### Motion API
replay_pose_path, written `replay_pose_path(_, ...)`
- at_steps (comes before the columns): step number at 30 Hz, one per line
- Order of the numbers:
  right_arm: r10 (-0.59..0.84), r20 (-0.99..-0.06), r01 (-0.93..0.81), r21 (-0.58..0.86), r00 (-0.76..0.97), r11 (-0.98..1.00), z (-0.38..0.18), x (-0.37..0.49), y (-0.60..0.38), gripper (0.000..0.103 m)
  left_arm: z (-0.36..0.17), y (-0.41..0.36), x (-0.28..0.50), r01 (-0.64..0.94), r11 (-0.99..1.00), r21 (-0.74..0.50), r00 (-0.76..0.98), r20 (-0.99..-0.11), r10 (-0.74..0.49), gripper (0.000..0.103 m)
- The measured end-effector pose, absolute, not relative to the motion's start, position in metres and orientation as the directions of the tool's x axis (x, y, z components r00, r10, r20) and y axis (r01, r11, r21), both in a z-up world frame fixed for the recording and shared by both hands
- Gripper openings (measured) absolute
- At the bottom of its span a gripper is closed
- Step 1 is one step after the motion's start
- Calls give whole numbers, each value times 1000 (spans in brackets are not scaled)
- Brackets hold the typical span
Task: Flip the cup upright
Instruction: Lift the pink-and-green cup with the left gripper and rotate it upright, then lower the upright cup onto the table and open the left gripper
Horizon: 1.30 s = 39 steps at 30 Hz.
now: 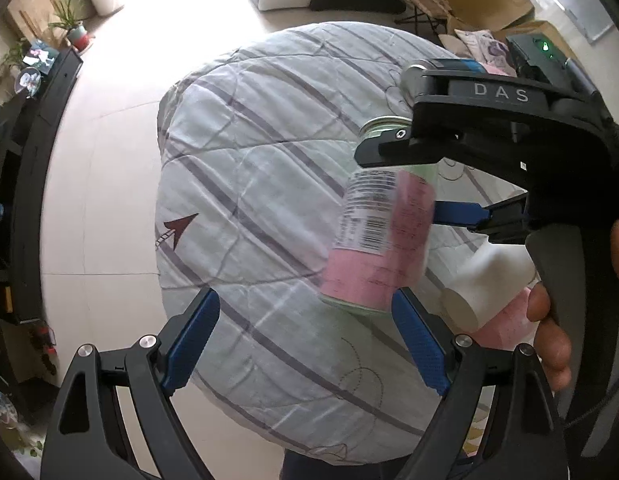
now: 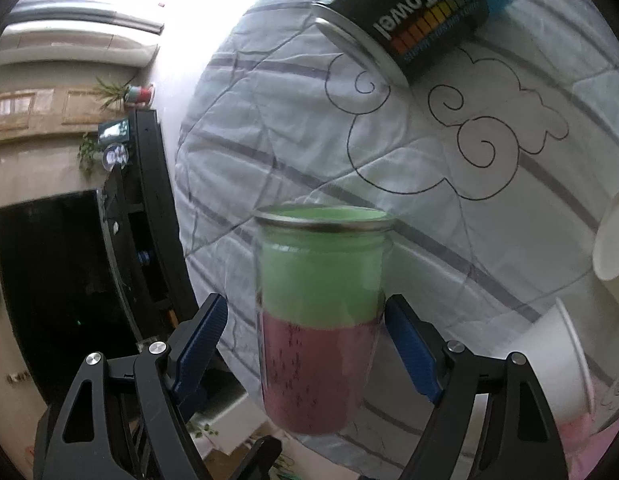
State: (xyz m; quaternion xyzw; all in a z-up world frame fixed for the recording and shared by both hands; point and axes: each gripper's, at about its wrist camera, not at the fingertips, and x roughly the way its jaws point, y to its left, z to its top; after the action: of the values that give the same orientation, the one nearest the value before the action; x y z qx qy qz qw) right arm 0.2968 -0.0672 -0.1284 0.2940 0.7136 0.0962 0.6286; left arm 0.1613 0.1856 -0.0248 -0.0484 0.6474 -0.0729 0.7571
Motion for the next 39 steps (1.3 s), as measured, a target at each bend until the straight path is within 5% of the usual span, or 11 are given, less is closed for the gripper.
replay_pose_path(4,551,-834,315,514,-34,798,-142,298,-68,82,-36,179,162,45,984,-172,125,-976,-176,90)
replay_pose_path(7,555,-832,290,527,-17,799,-142,296,-66,73,-33,181,161,28,978,-207,132,-969,-209,91)
replay_pose_path(27,402,-865,-264,329,302,907,-46,273,-50,72,-82,134,203,-30,975,-220,202,-957,-210,92)
replay_pose_path(39,392,-853,-373,259,344,891,-44,234,-53,72,-68,131,162,-67,981,-182,279,-948,-156,92)
